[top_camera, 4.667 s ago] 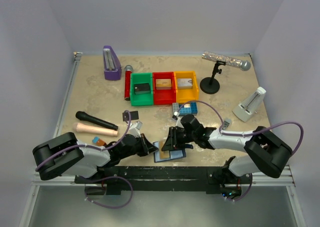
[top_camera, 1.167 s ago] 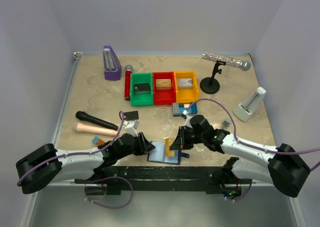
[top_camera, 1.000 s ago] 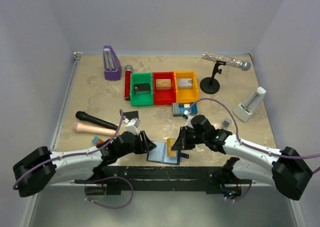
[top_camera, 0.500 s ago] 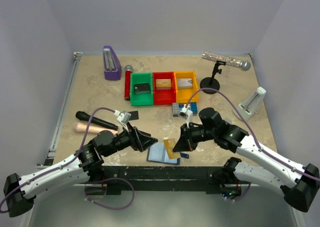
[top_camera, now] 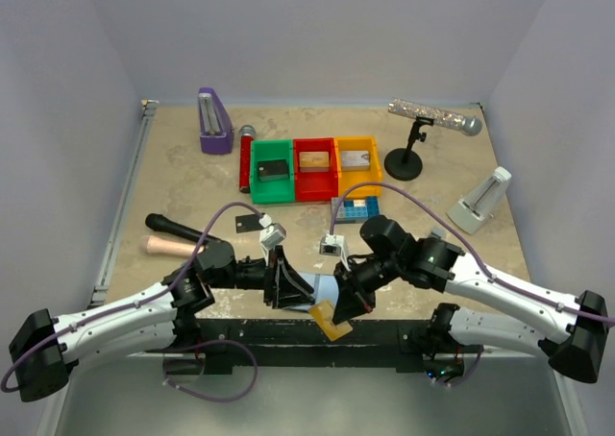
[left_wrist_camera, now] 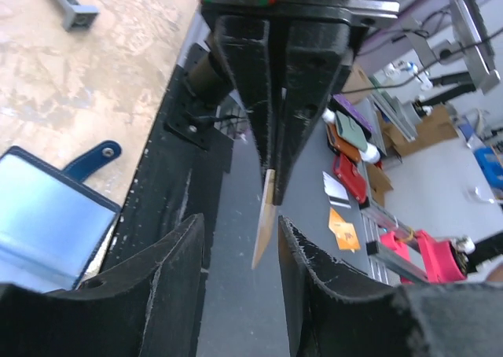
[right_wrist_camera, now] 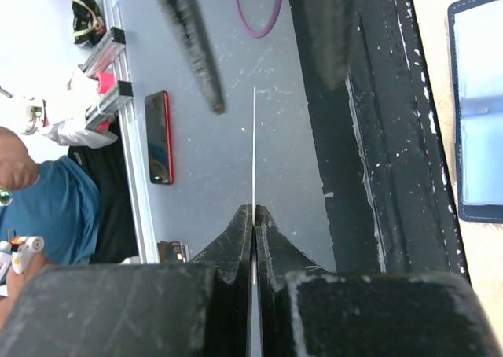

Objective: Take the credit cards out of the card holder
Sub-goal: Remove the credit card from the card holder, then place the credit card at the center of the board.

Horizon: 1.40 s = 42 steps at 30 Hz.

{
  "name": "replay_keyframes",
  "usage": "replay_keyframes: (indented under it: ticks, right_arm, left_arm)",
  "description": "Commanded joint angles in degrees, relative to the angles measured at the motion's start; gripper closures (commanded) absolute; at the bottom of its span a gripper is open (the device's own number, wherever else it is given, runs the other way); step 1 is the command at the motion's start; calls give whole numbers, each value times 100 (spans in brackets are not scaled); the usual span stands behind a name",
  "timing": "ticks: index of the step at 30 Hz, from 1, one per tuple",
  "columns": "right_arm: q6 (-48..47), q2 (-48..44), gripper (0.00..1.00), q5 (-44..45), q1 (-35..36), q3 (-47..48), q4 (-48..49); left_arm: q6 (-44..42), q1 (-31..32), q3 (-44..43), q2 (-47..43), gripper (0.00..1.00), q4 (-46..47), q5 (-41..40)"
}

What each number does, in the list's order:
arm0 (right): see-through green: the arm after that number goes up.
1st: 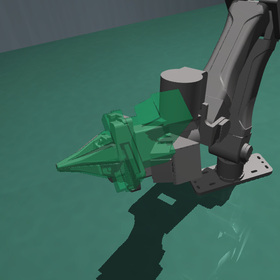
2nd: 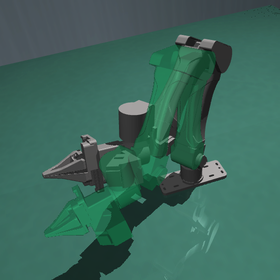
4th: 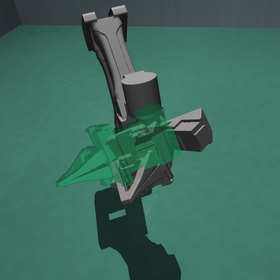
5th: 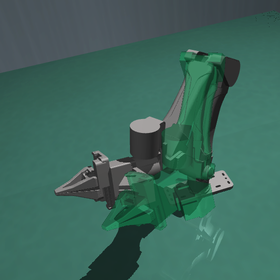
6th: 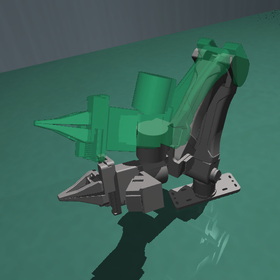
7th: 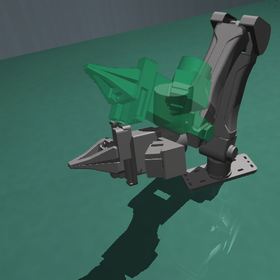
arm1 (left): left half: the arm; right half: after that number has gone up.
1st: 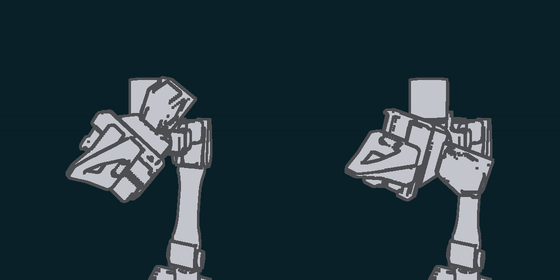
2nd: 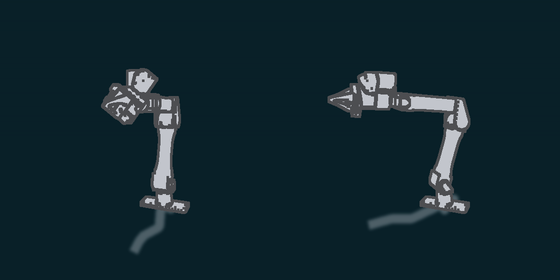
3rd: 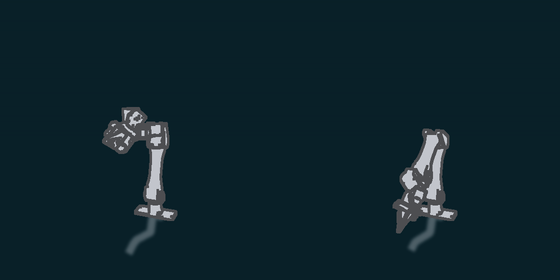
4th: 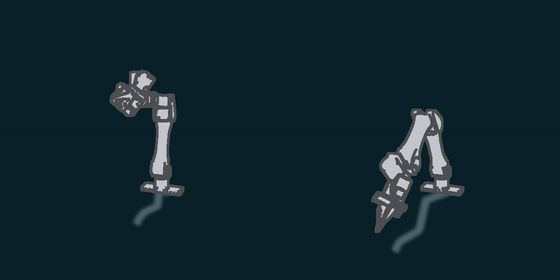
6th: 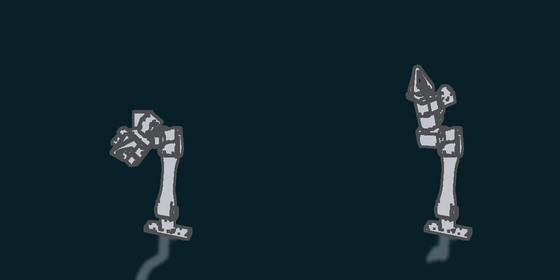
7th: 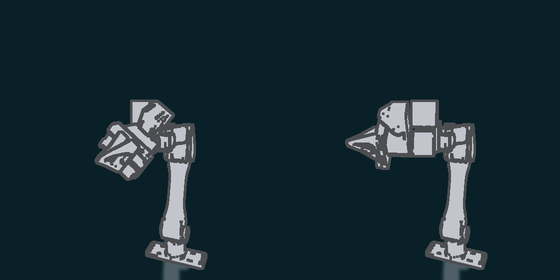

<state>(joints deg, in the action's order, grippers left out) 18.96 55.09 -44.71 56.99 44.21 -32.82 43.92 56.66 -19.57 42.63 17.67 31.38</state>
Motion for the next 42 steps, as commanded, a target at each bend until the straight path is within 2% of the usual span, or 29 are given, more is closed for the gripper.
replay_keyframes:
  ticks: [1, 7, 16, 19, 26, 27, 30, 31, 33, 35, 38, 42]
  right_arm:
    - [-200, 81, 100, -82, 49, 360, -146]
    - [-244, 204, 100, -47, 75, 501, -207]
    - [-288, 371, 100, 32, 137, 642, -269]
    - [-296, 406, 100, 182, 145, 668, -322]
    - [-279, 485, 100, 225, 146, 694, -295]
    - [-279, 503, 98, 278, 146, 712, -313]
    - [-235, 468, 63, 392, 146, 747, -331]
    - [-157, 433, 55, 523, 146, 739, -330]
    - [63, 354, 44, 900, 128, 756, -348]
    - [265, 248, 38, 1393, 93, 765, -392]
    - [634, -32, 36, 2060, -30, 730, -436]
    - [1030, -840, 35, 3404, -153, 668, -646]
  left_arm:
    - [20, 29, -328, 79, 54, 483, 782]
    - [55, 81, -328, 263, 60, 544, 1010]
    - [20, 161, -267, 412, 91, 650, 1081]
    - [20, 161, -231, 439, 98, 685, 1072]
    - [108, 161, -135, 536, 100, 913, 1134]
    - [108, 161, -117, 536, 100, 931, 1134]
    - [90, 161, -29, 431, 100, 922, 828]
    - [73, 161, 49, 352, 100, 888, 617]
    - [55, 152, 199, 150, 100, 835, 204]
    - [108, 143, 392, -78, 100, 808, -191]
    - [160, 117, 594, -404, 100, 537, -946]
    - [423, -14, 709, -1001, 100, -709, -2545]
